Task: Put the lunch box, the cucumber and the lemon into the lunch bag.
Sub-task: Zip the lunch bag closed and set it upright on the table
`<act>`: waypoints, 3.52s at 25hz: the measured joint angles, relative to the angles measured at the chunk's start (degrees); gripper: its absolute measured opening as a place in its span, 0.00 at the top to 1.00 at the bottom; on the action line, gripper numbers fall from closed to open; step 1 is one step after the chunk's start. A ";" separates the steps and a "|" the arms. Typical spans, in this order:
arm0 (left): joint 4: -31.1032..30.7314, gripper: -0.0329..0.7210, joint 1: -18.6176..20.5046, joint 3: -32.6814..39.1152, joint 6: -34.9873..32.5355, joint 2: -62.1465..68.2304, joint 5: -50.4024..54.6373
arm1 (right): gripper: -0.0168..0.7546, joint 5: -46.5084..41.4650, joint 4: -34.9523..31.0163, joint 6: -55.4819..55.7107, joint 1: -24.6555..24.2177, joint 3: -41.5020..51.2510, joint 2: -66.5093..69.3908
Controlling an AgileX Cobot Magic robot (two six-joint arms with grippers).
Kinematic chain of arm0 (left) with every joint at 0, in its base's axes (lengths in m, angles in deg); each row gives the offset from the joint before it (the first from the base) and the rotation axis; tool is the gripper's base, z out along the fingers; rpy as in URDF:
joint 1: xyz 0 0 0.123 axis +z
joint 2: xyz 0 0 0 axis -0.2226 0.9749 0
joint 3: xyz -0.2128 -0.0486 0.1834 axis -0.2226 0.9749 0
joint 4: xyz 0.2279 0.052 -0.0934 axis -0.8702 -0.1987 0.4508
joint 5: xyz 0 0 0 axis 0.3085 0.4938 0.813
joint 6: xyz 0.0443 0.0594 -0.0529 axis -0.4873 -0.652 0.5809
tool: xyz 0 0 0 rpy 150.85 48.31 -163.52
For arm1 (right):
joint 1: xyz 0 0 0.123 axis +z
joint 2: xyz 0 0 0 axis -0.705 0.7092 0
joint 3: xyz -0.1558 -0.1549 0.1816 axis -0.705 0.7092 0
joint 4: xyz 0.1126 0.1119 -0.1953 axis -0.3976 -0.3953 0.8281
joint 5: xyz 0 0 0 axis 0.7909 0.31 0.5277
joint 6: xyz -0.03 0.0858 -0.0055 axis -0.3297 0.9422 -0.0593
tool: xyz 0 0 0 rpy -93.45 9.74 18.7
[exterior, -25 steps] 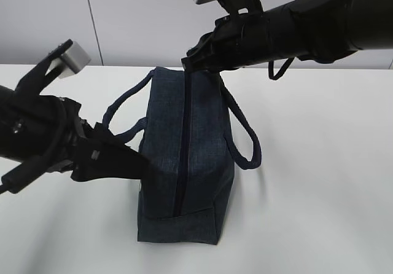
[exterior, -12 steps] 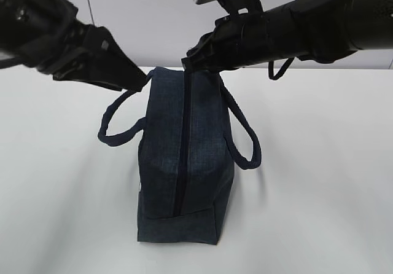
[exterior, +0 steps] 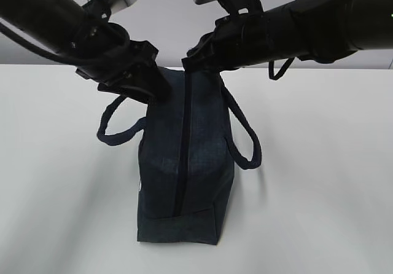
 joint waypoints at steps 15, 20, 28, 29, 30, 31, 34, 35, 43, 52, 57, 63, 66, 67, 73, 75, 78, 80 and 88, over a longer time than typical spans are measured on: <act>-1.42 0.96 0.00 -1.15 -0.03 3.37 -0.40 | 0.98 -0.67 0.00 -0.39 -0.11 0.00 0.10; -1.49 0.96 0.00 -1.37 -1.53 3.37 2.00 | 0.98 -0.98 0.00 -0.97 -0.11 -0.30 0.10; -2.31 0.97 0.00 -1.50 -2.15 1.47 5.89 | 0.98 -0.98 0.00 -1.31 -0.11 -0.47 0.22; -2.43 0.97 0.00 -1.50 -2.15 0.93 6.53 | 0.98 -1.07 0.00 -1.31 -0.11 -0.69 0.22; -2.69 0.97 0.00 -1.50 -2.15 0.77 7.23 | 0.98 -1.11 0.00 -1.31 -0.11 -0.83 0.22; -2.71 0.97 0.00 -1.50 -2.15 0.51 8.03 | 0.98 -1.20 0.00 -1.43 -0.11 -1.16 0.22; -2.99 0.97 0.00 -1.50 -2.23 -0.11 9.58 | 0.98 -1.75 0.00 -1.43 -0.11 -2.07 0.22; -3.20 0.97 0.00 -1.50 -2.23 -0.35 9.83 | 0.98 -1.88 0.00 -1.43 -0.11 -2.21 0.22; -4.49 0.97 0.00 -1.50 -2.23 -4.89 14.61 | 0.98 -2.49 0.00 -1.43 -0.11 -2.36 0.24; -5.32 0.97 0.00 -1.50 -2.23 -9.23 16.69 | 0.98 -3.96 -0.36 -1.43 0.12 -2.63 0.24; -5.32 0.97 0.00 -1.40 -2.23 -11.63 16.92 | 0.98 -4.28 -0.71 -1.43 0.21 -2.72 0.24; -5.32 0.97 0.00 -1.18 -1.45 -14.54 16.92 | 0.98 -4.62 -1.42 -1.43 0.48 -2.86 0.24; -5.18 0.97 0.00 -1.14 -1.26 -15.55 16.92 | 0.98 -4.85 -1.94 -1.43 0.60 -2.86 0.24; -5.18 0.97 0.00 -1.14 -1.26 -15.72 16.92 | 0.98 -4.85 -2.08 -1.43 0.71 -2.99 0.24; -4.33 0.97 0.11 -1.05 -1.04 -17.04 16.82 | 0.98 -5.65 -3.16 -1.32 0.60 -3.18 0.24; -3.83 0.97 0.21 -1.05 -1.04 -17.54 16.71 | 0.98 -6.48 -3.74 -1.32 0.26 -3.31 0.24; -3.48 0.97 0.21 -1.01 -0.91 -18.02 16.71 | 0.98 -7.46 -4.06 -1.32 0.15 -3.31 0.36; -3.39 0.97 0.31 -0.92 -0.77 -18.42 16.63 | 0.98 -7.67 -4.33 -1.32 0.06 -3.31 0.58; -3.39 0.97 0.31 -0.65 -0.77 -18.75 16.63 | 0.98 -7.67 -6.01 -1.22 -0.06 -3.31 0.80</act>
